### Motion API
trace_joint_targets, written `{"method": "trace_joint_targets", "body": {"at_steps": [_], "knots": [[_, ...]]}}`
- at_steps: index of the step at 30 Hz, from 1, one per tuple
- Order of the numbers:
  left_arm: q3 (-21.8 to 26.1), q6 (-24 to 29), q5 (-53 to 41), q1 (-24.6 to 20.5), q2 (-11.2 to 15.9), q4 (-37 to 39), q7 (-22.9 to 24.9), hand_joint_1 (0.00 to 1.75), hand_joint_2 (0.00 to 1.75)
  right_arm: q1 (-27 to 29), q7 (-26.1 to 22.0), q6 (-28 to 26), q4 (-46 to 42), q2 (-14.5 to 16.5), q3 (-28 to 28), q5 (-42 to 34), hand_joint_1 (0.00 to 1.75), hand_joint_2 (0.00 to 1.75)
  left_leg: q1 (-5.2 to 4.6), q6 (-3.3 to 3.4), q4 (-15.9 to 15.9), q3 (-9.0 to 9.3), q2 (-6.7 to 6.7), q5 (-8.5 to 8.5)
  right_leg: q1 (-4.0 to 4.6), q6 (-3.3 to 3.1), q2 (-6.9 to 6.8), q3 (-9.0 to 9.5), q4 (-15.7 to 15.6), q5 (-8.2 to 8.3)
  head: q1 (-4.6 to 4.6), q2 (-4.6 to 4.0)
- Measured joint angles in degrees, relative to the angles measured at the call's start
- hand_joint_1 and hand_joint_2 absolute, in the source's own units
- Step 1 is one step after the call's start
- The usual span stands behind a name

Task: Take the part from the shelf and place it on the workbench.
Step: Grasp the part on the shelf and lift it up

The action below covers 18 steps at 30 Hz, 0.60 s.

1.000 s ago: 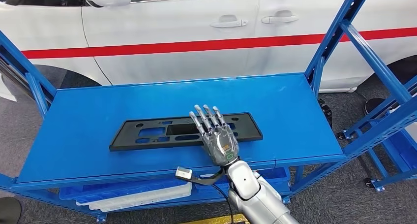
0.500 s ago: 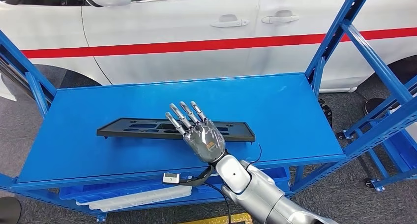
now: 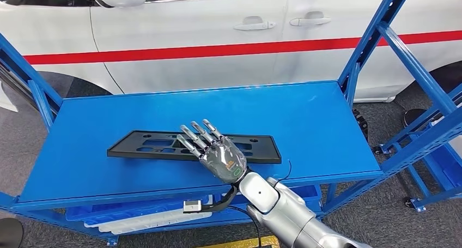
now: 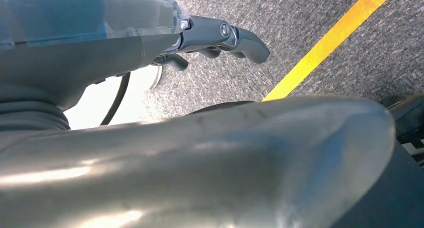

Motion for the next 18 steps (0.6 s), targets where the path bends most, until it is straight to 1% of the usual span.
{"method": "trace_joint_targets", "body": {"at_steps": [5,13,15,18], "knots": [[0.0,0.2,0.6,0.1,0.0,0.0,-0.3,0.0,0.0,0.2,-2.7,0.0,2.9,1.4,-2.0,-0.2,0.0,1.75,0.0,0.0,0.0,-0.01,-0.01,0.0,0.0,0.0,-0.01,-0.01,0.0,0.0,0.0,0.0],[0.0,0.3,0.7,0.2,0.0,0.0,-0.3,0.0,0.0,0.2,-3.3,0.2,6.0,2.8,-3.6,-0.3,0.0,1.75,0.0,0.01,0.0,-0.03,-0.01,0.0,0.0,0.0,-0.01,-0.01,0.0,0.0,0.0,0.0],[0.0,0.4,0.8,0.2,0.0,0.0,-0.4,0.0,0.0,0.2,-3.8,1.0,7.1,3.3,-4.0,-0.7,0.0,1.75,0.0,0.01,0.0,-0.03,-0.01,0.0,0.0,0.0,-0.01,-0.01,0.0,0.0,0.0,0.0],[0.0,0.5,1.1,0.2,0.0,0.0,-0.4,0.0,0.0,0.0,-4.8,3.8,9.0,4.1,-4.7,-1.8,0.0,1.75,0.0,0.01,0.0,-0.03,-0.01,0.0,0.0,0.0,-0.01,-0.01,0.0,0.0,0.0,0.0]]}}
